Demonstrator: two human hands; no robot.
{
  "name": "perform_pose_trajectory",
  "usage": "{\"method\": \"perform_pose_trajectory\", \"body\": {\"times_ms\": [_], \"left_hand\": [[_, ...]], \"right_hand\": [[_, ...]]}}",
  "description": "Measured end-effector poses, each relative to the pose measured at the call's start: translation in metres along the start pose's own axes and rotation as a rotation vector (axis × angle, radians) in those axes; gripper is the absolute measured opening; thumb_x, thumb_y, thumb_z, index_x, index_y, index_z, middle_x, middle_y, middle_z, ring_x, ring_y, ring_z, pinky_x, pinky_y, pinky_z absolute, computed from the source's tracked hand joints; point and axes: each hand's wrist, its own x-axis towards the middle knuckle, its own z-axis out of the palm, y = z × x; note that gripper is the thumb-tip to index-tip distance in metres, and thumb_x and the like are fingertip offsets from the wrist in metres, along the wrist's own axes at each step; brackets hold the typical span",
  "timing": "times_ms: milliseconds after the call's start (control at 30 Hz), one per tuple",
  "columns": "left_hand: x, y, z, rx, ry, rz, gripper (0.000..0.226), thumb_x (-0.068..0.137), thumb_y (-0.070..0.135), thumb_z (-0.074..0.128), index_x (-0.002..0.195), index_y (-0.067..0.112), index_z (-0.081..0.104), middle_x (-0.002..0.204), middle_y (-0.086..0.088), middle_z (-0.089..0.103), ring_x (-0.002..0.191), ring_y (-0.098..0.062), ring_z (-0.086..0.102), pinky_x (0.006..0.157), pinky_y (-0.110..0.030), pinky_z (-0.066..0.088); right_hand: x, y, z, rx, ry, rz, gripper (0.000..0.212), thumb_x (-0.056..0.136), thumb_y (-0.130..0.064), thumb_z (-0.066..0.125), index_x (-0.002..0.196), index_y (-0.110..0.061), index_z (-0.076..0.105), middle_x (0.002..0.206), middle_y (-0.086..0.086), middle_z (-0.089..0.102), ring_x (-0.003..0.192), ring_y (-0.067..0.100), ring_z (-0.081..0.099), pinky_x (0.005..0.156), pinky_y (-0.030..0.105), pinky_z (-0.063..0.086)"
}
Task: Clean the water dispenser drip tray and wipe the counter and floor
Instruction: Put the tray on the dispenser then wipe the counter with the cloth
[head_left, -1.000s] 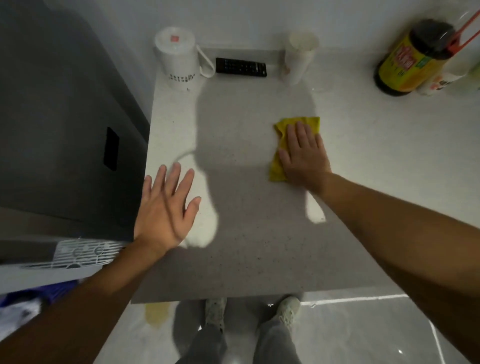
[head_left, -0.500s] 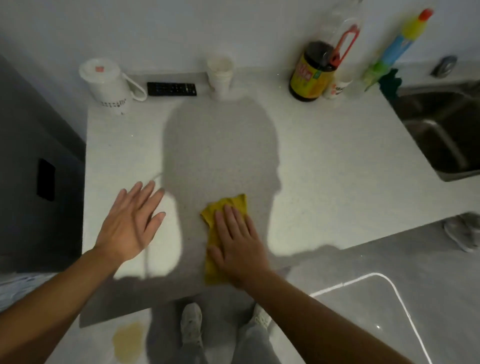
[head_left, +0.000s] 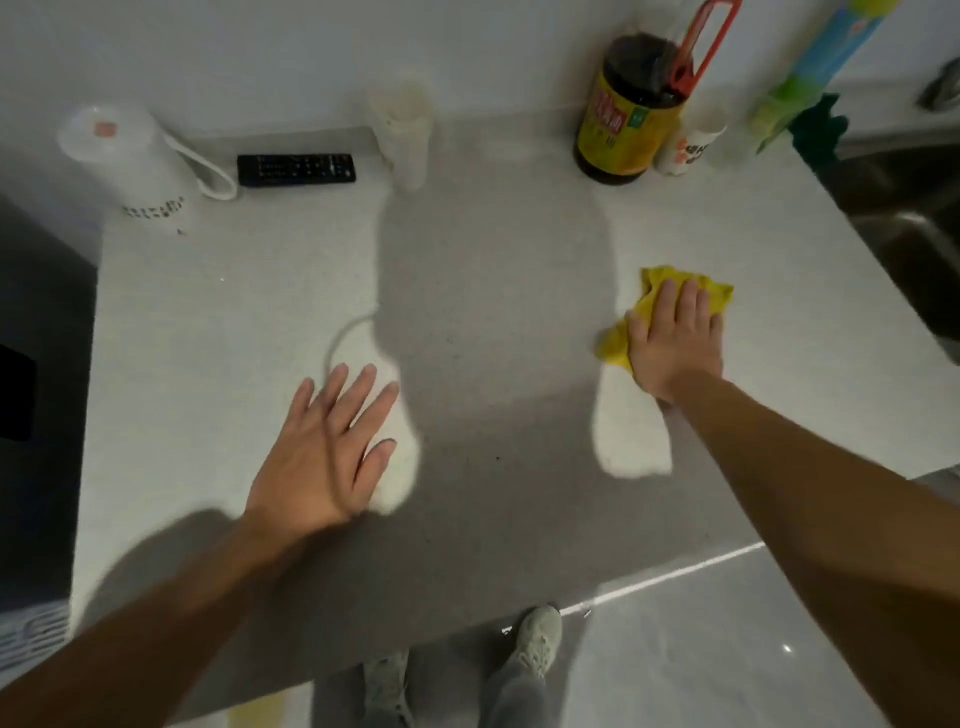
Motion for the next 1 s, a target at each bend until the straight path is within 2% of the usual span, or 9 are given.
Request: {"method": "perform_pose_trajectory", "body": {"times_ms": [67, 167, 267, 367, 467, 567, 733, 867, 1000], "left_hand": [[0.002, -0.002, 0.004, 0.009, 0.006, -0.004, 0.063, 0.102, 0.047, 0.031, 0.158, 0.018, 0.041, 0.166, -0.011, 0.033, 0.154, -0.039, 0.028, 0.123, -0.060, 0.021], [0.002, 0.000, 0.006, -0.030, 0.027, -0.013, 0.061, 0.105, 0.045, 0.034, 0.157, 0.015, 0.042, 0.166, -0.011, 0.033, 0.154, -0.036, 0.027, 0.125, -0.057, 0.019], [-0.003, 0.001, 0.000, -0.170, 0.100, -0.087, 0.058, 0.103, 0.041, 0.040, 0.148, 0.007, 0.054, 0.158, -0.015, 0.047, 0.149, -0.032, 0.038, 0.126, -0.048, 0.023], [-0.014, 0.002, -0.011, -0.306, 0.207, -0.175, 0.053, 0.098, 0.039, 0.049, 0.139, 0.008, 0.062, 0.148, -0.013, 0.057, 0.138, -0.030, 0.049, 0.115, -0.045, 0.042], [-0.039, -0.019, -0.022, -0.271, 0.173, -0.199, 0.052, 0.099, 0.043, 0.049, 0.142, 0.014, 0.059, 0.151, -0.008, 0.054, 0.137, -0.030, 0.051, 0.112, -0.046, 0.045], [-0.077, -0.061, -0.029, -0.103, 0.117, -0.266, 0.057, 0.102, 0.049, 0.041, 0.149, 0.019, 0.050, 0.158, -0.008, 0.047, 0.145, -0.031, 0.042, 0.120, -0.051, 0.035], [-0.128, -0.110, -0.026, -0.020, 0.093, -0.318, 0.063, 0.105, 0.048, 0.031, 0.154, 0.013, 0.045, 0.163, -0.014, 0.040, 0.152, -0.034, 0.033, 0.125, -0.051, 0.025], [-0.130, -0.121, -0.007, -0.102, 0.176, -0.302, 0.058, 0.106, 0.041, 0.034, 0.157, 0.015, 0.042, 0.166, -0.011, 0.034, 0.156, -0.031, 0.024, 0.127, -0.052, 0.019], [-0.133, -0.126, 0.003, -0.140, 0.308, -0.244, 0.050, 0.103, 0.029, 0.048, 0.147, 0.006, 0.055, 0.154, -0.020, 0.050, 0.148, -0.040, 0.038, 0.122, -0.057, 0.029]], "right_hand": [[0.037, -0.040, -0.001, -0.018, 0.029, -0.106, 0.075, 0.104, -0.052, 0.020, 0.163, -0.006, 0.013, 0.171, 0.021, 0.011, 0.158, 0.036, 0.008, 0.126, 0.054, 0.009], [0.028, -0.122, 0.009, -0.033, -0.024, -0.354, 0.083, 0.097, -0.060, 0.005, 0.164, -0.011, 0.008, 0.173, 0.015, 0.006, 0.159, 0.032, 0.004, 0.127, 0.052, 0.004], [-0.052, -0.167, 0.024, -0.038, -0.077, -0.617, 0.081, 0.098, -0.059, 0.007, 0.165, -0.012, 0.010, 0.173, 0.013, 0.007, 0.159, 0.030, 0.004, 0.128, 0.050, 0.003], [-0.142, -0.146, 0.035, -0.039, -0.070, -0.754, 0.077, 0.102, -0.056, 0.019, 0.163, -0.010, 0.022, 0.171, 0.015, 0.018, 0.158, 0.031, 0.014, 0.127, 0.051, 0.011], [-0.192, -0.101, 0.040, -0.050, -0.099, -0.765, 0.076, 0.102, -0.058, 0.032, 0.163, -0.012, 0.025, 0.170, 0.013, 0.023, 0.157, 0.030, 0.019, 0.125, 0.052, 0.021], [-0.181, -0.095, 0.028, -0.058, -0.130, -0.720, 0.077, 0.101, -0.057, 0.031, 0.162, -0.011, 0.027, 0.169, 0.014, 0.024, 0.157, 0.032, 0.021, 0.123, 0.054, 0.024], [-0.070, -0.166, 0.009, -0.074, -0.085, -0.538, 0.087, 0.094, -0.057, 0.006, 0.161, -0.004, 0.024, 0.169, 0.025, 0.016, 0.157, 0.040, 0.013, 0.124, 0.054, 0.013], [-0.003, -0.244, 0.013, -0.033, -0.014, -0.450, 0.071, 0.106, -0.050, 0.028, 0.162, -0.007, 0.019, 0.170, 0.022, 0.015, 0.157, 0.037, 0.012, 0.125, 0.055, 0.010], [-0.050, -0.325, 0.035, -0.055, -0.042, -0.671, 0.073, 0.105, -0.055, 0.026, 0.165, -0.014, 0.012, 0.173, 0.012, 0.009, 0.159, 0.029, 0.007, 0.127, 0.051, 0.007]]}}
